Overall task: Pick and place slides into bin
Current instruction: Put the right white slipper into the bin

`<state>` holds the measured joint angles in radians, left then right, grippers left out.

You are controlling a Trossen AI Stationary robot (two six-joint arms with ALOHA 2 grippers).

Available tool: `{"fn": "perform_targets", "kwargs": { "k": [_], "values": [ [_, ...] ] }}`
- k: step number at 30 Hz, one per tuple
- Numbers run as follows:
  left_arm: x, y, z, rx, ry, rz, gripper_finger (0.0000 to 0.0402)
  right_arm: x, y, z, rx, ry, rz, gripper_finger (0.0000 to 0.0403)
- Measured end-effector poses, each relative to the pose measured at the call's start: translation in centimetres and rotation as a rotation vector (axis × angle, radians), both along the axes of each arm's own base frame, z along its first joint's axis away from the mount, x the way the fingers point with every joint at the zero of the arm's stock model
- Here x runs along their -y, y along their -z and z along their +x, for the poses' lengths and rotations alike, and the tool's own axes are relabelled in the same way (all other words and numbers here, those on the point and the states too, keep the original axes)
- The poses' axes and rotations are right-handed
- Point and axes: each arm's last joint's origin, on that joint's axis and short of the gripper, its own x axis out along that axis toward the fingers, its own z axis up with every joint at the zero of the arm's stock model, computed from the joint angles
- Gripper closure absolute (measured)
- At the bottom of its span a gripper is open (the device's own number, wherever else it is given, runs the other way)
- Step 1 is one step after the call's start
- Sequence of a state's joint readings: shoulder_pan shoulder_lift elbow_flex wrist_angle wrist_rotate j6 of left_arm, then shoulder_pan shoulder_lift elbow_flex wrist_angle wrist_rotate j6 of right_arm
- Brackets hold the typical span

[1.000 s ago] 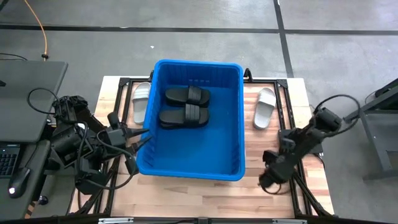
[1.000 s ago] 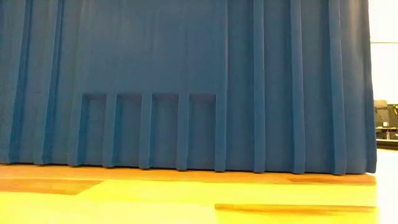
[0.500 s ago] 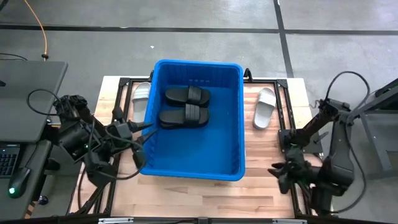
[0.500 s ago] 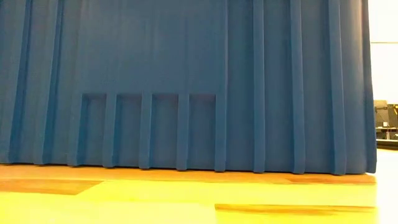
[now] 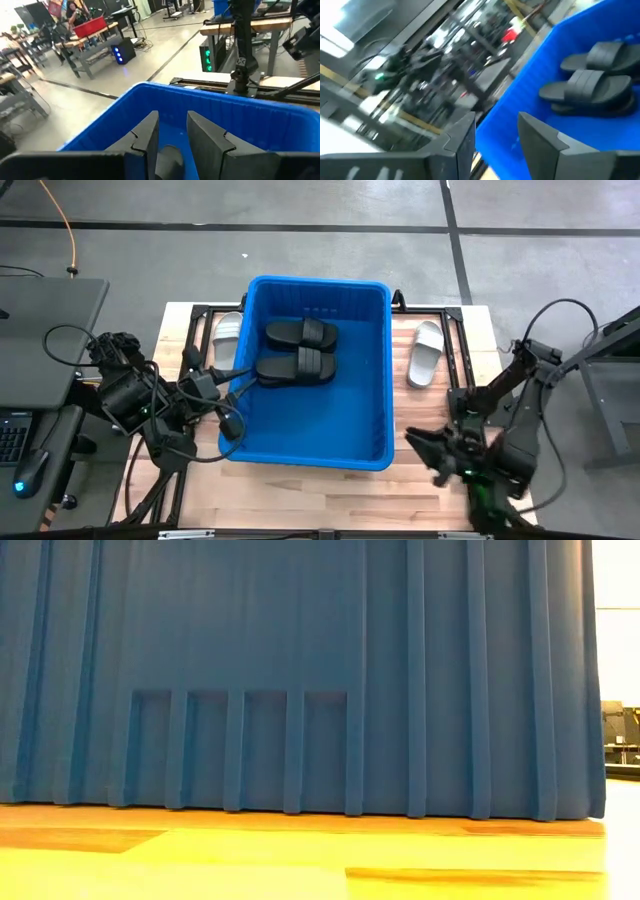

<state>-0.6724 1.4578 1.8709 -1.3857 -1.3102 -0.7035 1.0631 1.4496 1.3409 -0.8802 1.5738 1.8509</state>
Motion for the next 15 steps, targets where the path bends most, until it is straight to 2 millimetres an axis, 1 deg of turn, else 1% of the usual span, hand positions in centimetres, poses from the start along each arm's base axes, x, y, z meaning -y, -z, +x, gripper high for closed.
{"fn": "perform_targets", "kwargs": {
  "k": [4,5,7,9,12,15],
  "values": [
    [0.0,0.0,0.0,-0.029,0.006,0.039,0.0309,0.9,-0.2,4.1,0.007,0.139,0.012,0.0265],
    [0.0,0.0,0.0,-0.050,0.013,0.061,0.0309,1.2,0.1,5.2,0.006,0.172,0.010,0.0265],
    [0.0,0.0,0.0,-0.095,0.029,0.106,0.0309,1.7,0.8,6.5,-0.024,0.211,-0.024,0.0265],
    [0.0,0.0,0.0,-0.133,0.041,0.145,0.0309,2.2,0.8,6.9,-0.023,0.234,-0.024,0.0265],
    [0.0,0.0,0.0,-0.174,0.060,0.183,0.0309,2.7,0.7,6.9,-0.033,0.245,-0.039,0.0265],
    [0.0,0.0,0.0,-0.197,0.068,0.206,0.0309,3.9,-0.2,6.7,-0.023,0.268,-0.024,0.0265]
  ]
}}
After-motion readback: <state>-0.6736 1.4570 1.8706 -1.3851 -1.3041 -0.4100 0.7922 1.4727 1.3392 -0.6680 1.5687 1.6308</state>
